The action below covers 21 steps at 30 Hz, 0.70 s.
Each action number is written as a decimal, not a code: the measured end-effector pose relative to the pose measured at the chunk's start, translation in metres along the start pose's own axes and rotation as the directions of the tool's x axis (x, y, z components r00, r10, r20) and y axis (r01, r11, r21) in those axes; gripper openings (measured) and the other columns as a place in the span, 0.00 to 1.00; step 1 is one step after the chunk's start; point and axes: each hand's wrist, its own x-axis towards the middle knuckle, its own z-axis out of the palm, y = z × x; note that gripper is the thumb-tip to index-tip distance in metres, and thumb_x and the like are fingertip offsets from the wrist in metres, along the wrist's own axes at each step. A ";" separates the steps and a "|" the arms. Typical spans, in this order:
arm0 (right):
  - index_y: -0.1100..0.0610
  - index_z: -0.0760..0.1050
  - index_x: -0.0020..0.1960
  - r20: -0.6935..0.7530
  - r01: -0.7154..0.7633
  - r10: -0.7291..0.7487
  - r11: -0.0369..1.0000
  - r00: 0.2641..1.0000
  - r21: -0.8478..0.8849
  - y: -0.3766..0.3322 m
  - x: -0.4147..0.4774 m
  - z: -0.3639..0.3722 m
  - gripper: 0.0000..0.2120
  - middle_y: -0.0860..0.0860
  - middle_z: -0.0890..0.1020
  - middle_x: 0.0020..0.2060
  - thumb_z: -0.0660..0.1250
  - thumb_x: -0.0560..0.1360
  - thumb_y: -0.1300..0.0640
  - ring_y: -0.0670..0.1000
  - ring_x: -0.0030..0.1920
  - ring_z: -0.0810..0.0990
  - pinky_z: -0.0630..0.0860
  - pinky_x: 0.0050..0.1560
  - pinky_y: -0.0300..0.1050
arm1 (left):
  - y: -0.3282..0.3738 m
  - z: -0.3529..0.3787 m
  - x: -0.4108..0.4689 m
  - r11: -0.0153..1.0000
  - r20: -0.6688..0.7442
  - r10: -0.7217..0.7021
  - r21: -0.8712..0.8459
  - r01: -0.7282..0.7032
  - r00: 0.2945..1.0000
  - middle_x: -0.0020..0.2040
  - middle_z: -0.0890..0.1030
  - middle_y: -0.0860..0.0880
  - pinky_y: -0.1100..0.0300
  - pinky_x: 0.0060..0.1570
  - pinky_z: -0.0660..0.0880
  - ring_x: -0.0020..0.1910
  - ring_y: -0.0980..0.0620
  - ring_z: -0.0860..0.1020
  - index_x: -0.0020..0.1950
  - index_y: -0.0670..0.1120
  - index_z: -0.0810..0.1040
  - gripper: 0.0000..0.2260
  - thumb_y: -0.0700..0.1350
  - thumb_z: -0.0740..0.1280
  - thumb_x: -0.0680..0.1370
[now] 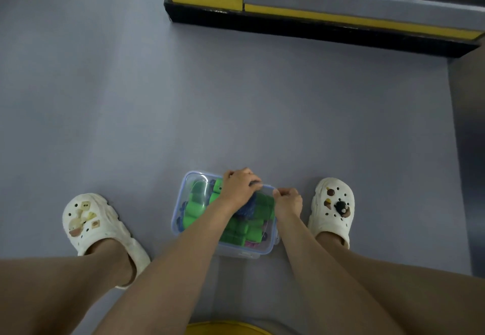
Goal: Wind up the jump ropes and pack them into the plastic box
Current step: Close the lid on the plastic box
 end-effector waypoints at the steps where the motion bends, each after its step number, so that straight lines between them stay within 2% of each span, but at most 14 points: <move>1: 0.67 0.75 0.55 0.000 0.007 -0.007 1.000 1.000 -0.007 0.001 0.001 0.000 0.10 0.61 0.80 0.52 0.64 0.77 0.62 0.56 0.48 0.76 0.63 0.34 0.35 | 0.001 0.000 0.000 1.000 0.006 0.005 0.017 -0.005 1.000 0.54 0.79 0.53 0.59 0.54 0.55 0.55 0.53 0.75 0.54 0.50 0.83 0.10 0.49 0.63 0.79; 4: 0.66 0.75 0.55 -0.006 0.009 -0.009 1.000 1.000 -0.026 0.001 0.002 0.000 0.10 0.60 0.80 0.52 0.65 0.77 0.61 0.56 0.49 0.77 0.65 0.39 0.39 | 0.001 -0.001 0.003 1.000 0.047 -0.002 0.009 0.002 0.999 0.53 0.79 0.53 0.59 0.48 0.53 0.54 0.54 0.75 0.51 0.50 0.83 0.10 0.48 0.62 0.80; 8: 0.66 0.75 0.55 0.002 0.012 -0.012 1.000 1.000 -0.026 0.001 0.002 -0.001 0.09 0.59 0.80 0.51 0.65 0.77 0.62 0.52 0.44 0.74 0.65 0.38 0.39 | 0.000 -0.005 0.002 0.999 0.066 -0.010 -0.052 0.013 0.998 0.54 0.78 0.52 0.59 0.55 0.55 0.55 0.53 0.74 0.53 0.50 0.83 0.09 0.49 0.63 0.79; 10: 0.67 0.76 0.54 0.006 0.028 -0.028 0.999 1.000 -0.034 0.001 0.005 -0.003 0.08 0.59 0.80 0.49 0.65 0.77 0.63 0.53 0.44 0.74 0.65 0.36 0.36 | -0.002 -0.014 0.004 0.999 0.171 0.013 -0.043 -0.006 0.985 0.55 0.76 0.51 0.56 0.60 0.57 0.56 0.52 0.74 0.57 0.51 0.81 0.11 0.53 0.65 0.78; 12: 0.67 0.77 0.53 0.007 0.054 -0.053 0.997 0.999 -0.053 -0.001 0.007 -0.003 0.08 0.58 0.79 0.46 0.65 0.76 0.63 0.52 0.44 0.75 0.64 0.37 0.35 | -0.004 -0.022 0.005 0.990 0.279 0.047 0.115 -0.082 0.959 0.55 0.75 0.50 0.54 0.60 0.61 0.55 0.50 0.74 0.61 0.52 0.77 0.18 0.59 0.67 0.75; 15: 0.65 0.79 0.49 0.040 0.128 -0.125 0.989 0.991 -0.070 -0.011 0.009 0.001 0.06 0.57 0.80 0.43 0.66 0.76 0.63 0.54 0.45 0.77 0.67 0.42 0.39 | -0.008 -0.031 0.002 0.929 0.277 0.016 0.350 -0.117 0.961 0.57 0.76 0.50 0.52 0.52 0.65 0.57 0.47 0.74 0.62 0.52 0.73 0.23 0.65 0.62 0.75; 16: 0.63 0.79 0.44 0.049 0.148 -0.145 0.986 0.988 -0.073 -0.015 0.009 0.004 0.06 0.56 0.79 0.38 0.65 0.76 0.63 0.53 0.41 0.76 0.67 0.41 0.40 | -0.011 -0.032 0.000 0.914 0.256 -0.011 0.395 -0.094 0.967 0.58 0.75 0.49 0.51 0.52 0.66 0.58 0.46 0.74 0.63 0.52 0.72 0.23 0.66 0.59 0.76; 18: 0.59 0.72 0.31 0.046 0.159 -0.156 0.984 0.987 -0.074 -0.023 0.009 0.010 0.14 0.54 0.72 0.29 0.63 0.76 0.62 0.52 0.34 0.70 0.63 0.36 0.40 | -0.017 -0.033 -0.006 0.899 0.227 -0.077 0.438 -0.031 0.971 0.62 0.74 0.47 0.50 0.53 0.68 0.61 0.44 0.72 0.66 0.51 0.68 0.25 0.67 0.54 0.77; 19: 0.59 0.72 0.31 0.049 0.155 -0.152 0.986 0.987 -0.065 -0.027 0.007 0.012 0.14 0.54 0.73 0.29 0.62 0.76 0.62 0.53 0.35 0.70 0.63 0.35 0.40 | -0.021 -0.033 -0.009 0.900 0.207 -0.128 0.436 0.026 0.970 0.63 0.74 0.46 0.49 0.55 0.69 0.61 0.43 0.72 0.67 0.51 0.66 0.26 0.67 0.52 0.78; 20: 0.60 0.77 0.37 0.060 0.139 -0.136 0.989 0.989 -0.057 -0.028 0.008 0.014 0.11 0.57 0.77 0.34 0.62 0.77 0.60 0.54 0.39 0.74 0.67 0.38 0.40 | -0.025 -0.034 -0.013 0.905 0.181 -0.188 0.413 0.099 0.965 0.63 0.74 0.45 0.49 0.56 0.69 0.61 0.42 0.73 0.68 0.51 0.65 0.27 0.67 0.50 0.78; 21: 0.60 0.80 0.50 0.066 0.110 -0.106 0.992 0.992 -0.055 -0.028 0.008 0.014 0.09 0.57 0.81 0.46 0.62 0.77 0.57 0.55 0.47 0.78 0.71 0.45 0.40 | -0.030 -0.033 -0.017 0.912 0.153 -0.251 0.368 0.181 0.956 0.63 0.74 0.44 0.49 0.57 0.69 0.61 0.41 0.73 0.68 0.51 0.65 0.27 0.67 0.49 0.78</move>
